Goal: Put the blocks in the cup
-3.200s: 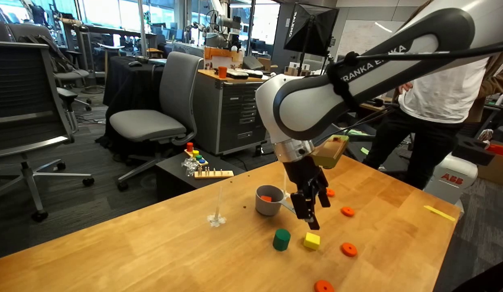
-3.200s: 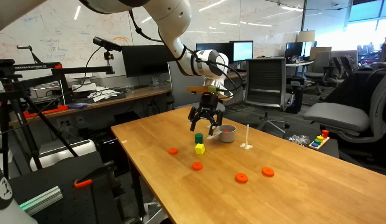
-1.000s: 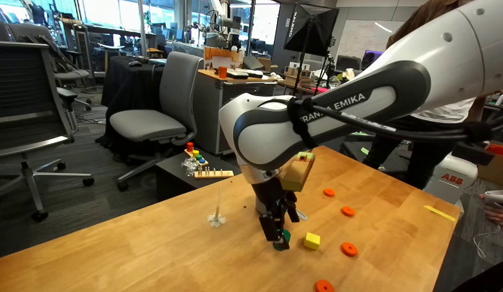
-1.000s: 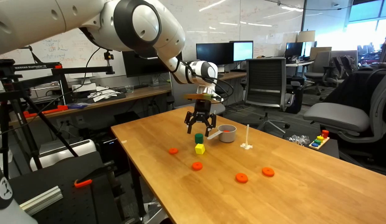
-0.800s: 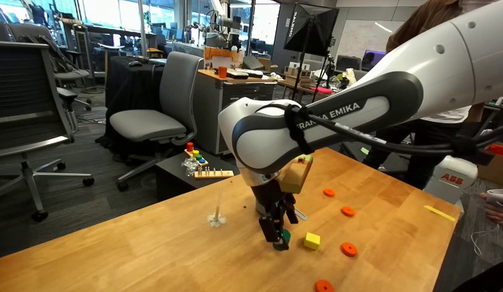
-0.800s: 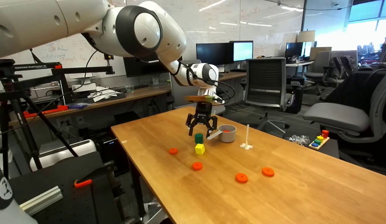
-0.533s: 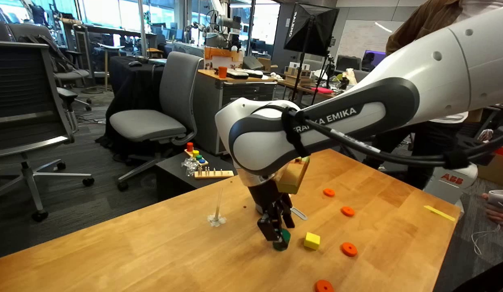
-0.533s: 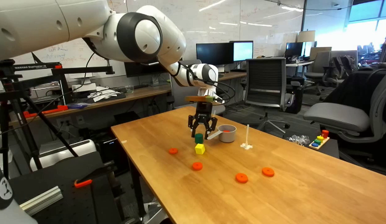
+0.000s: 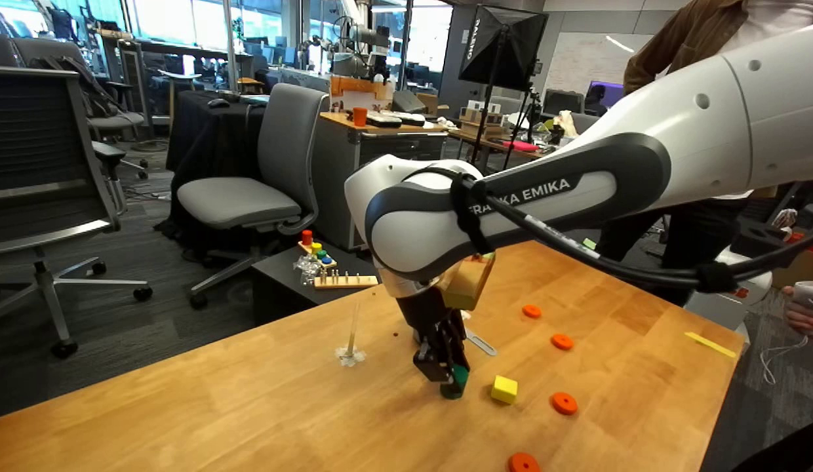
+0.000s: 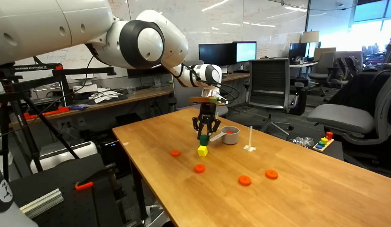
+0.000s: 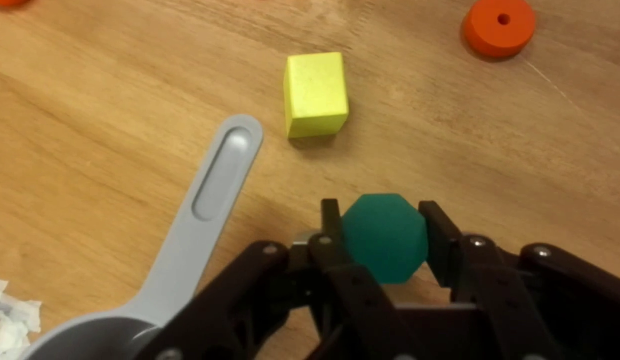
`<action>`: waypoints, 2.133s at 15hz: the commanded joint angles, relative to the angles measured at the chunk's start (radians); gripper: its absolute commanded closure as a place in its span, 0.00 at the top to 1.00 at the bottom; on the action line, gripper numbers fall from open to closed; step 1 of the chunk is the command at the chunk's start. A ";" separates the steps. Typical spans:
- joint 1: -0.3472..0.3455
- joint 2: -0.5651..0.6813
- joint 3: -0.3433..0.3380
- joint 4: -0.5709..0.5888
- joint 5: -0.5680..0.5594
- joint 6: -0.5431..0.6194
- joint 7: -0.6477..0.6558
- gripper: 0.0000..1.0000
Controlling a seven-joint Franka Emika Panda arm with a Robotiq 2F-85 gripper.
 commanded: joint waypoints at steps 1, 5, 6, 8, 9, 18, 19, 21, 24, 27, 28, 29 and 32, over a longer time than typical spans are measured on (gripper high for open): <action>0.026 -0.010 -0.010 0.063 -0.020 -0.043 -0.008 0.18; 0.048 -0.055 -0.012 0.081 -0.023 -0.050 0.005 0.18; 0.050 -0.069 -0.014 0.082 -0.022 -0.049 0.011 0.18; 0.047 -0.099 -0.018 0.077 -0.020 -0.039 0.018 0.18; 0.041 -0.115 -0.023 0.069 -0.021 -0.032 0.025 0.18; -0.028 -0.163 -0.079 0.057 -0.003 -0.016 0.040 0.18; -0.035 -0.157 -0.080 0.059 -0.001 -0.013 0.042 0.18; -0.047 -0.145 -0.080 0.066 0.002 -0.017 0.045 0.18; -0.060 -0.128 -0.074 0.072 0.010 -0.028 0.049 0.68; -0.061 -0.114 -0.070 0.075 0.011 -0.033 0.043 0.89; -0.059 -0.109 -0.069 0.075 0.011 -0.033 0.043 0.98; -0.060 -0.106 -0.066 0.074 0.014 -0.034 0.041 1.00; -0.057 -0.105 -0.041 0.058 0.032 -0.030 0.026 1.00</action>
